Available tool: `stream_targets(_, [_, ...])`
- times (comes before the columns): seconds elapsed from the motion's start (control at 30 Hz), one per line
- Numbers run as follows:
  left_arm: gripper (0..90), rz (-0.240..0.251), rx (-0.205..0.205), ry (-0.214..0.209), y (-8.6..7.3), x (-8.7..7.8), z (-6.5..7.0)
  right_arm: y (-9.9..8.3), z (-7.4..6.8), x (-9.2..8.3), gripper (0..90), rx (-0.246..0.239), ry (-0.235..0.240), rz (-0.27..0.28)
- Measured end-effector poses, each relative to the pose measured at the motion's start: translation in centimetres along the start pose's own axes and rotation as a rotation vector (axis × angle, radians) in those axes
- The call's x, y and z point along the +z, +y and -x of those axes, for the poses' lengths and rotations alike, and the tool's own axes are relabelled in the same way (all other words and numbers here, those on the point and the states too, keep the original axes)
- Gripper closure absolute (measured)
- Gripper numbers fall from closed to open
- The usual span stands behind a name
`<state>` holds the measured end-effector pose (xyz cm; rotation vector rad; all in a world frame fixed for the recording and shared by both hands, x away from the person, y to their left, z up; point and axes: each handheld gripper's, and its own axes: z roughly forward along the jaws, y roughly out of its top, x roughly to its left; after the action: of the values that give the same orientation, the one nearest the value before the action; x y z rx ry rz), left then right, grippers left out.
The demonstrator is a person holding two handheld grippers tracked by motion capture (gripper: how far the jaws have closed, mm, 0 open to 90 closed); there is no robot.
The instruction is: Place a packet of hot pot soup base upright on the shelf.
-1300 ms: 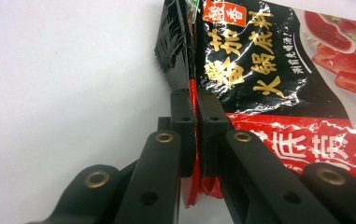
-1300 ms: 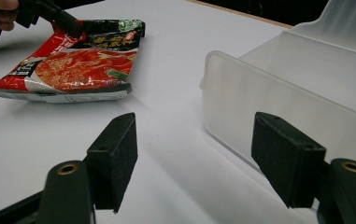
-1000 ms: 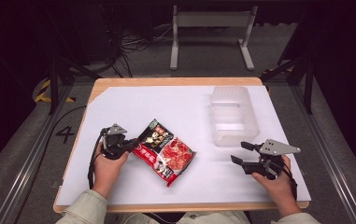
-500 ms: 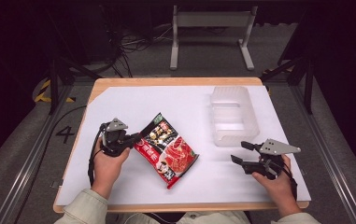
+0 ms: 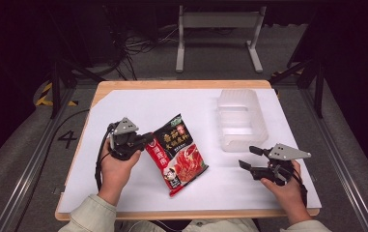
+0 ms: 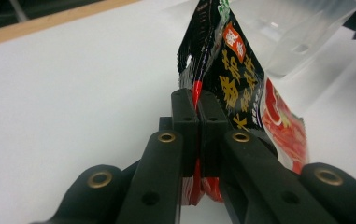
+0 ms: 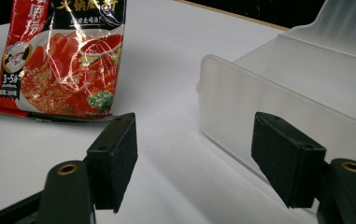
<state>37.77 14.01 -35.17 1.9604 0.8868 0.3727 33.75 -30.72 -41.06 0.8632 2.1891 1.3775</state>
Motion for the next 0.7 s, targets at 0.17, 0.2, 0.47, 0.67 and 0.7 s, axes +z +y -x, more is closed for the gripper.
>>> stream_targets(0.17, [88.9, 0.029, 0.038, -0.016, 0.7, -0.7, 0.9, 0.1, -0.1, -0.1, 31.5, -0.001, 0.002, 0.004])
stream_targets(0.2, [88.9, 0.037, 0.035, -0.016, 0.8, -0.8, 1.1, 0.1, -0.1, -0.1, 31.5, -0.002, 0.002, 0.003])
stream_targets(0.47, [88.8, 0.078, 0.063, -0.026, 1.3, -1.9, 1.3, 0.5, -0.3, 0.0, 31.4, 0.0, 0.02, 0.014])
stream_targets(0.67, [88.8, 0.137, 0.1, -0.063, 1.7, -2.9, 1.1, 1.4, -0.6, 0.0, 31.4, 0.005, 0.064, 0.035])
stream_targets(0.7, [88.8, 0.139, 0.109, -0.072, 1.8, -3.1, 1.1, 1.6, -0.6, 0.0, 31.4, 0.006, 0.073, 0.036])
